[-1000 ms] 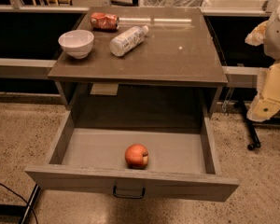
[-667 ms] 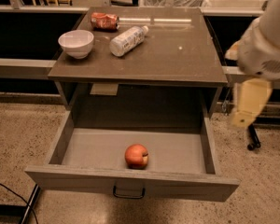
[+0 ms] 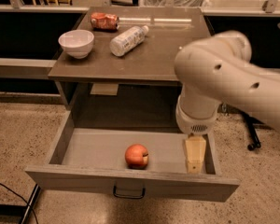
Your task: Pick apple from top drawer and place on counter
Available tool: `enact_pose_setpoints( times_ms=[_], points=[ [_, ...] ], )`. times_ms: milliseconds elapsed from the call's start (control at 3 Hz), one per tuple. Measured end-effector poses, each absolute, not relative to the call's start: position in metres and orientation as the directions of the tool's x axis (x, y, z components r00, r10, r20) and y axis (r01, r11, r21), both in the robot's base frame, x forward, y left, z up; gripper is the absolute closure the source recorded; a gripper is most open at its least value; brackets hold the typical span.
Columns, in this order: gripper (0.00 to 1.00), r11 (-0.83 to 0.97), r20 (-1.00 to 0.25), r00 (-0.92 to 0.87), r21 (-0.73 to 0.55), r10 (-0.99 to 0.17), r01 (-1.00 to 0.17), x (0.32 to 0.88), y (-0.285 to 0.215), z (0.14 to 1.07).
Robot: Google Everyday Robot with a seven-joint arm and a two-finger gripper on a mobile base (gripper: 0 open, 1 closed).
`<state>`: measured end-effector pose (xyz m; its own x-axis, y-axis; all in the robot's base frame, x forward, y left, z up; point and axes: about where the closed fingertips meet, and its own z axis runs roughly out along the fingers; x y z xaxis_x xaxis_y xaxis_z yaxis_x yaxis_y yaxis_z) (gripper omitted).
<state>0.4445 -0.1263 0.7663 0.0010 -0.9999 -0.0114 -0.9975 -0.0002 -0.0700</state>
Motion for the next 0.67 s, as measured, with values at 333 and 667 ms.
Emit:
enact_pose_setpoints(
  times_ms=[333,667],
  points=[
    [0.0,-0.006,-0.001,0.006,-0.02,-1.0,-1.0,0.436,-0.13,0.744],
    [0.0,-0.11,-0.012,0.111,-0.055,-0.994,-0.992,0.451,-0.117,0.748]
  ],
)
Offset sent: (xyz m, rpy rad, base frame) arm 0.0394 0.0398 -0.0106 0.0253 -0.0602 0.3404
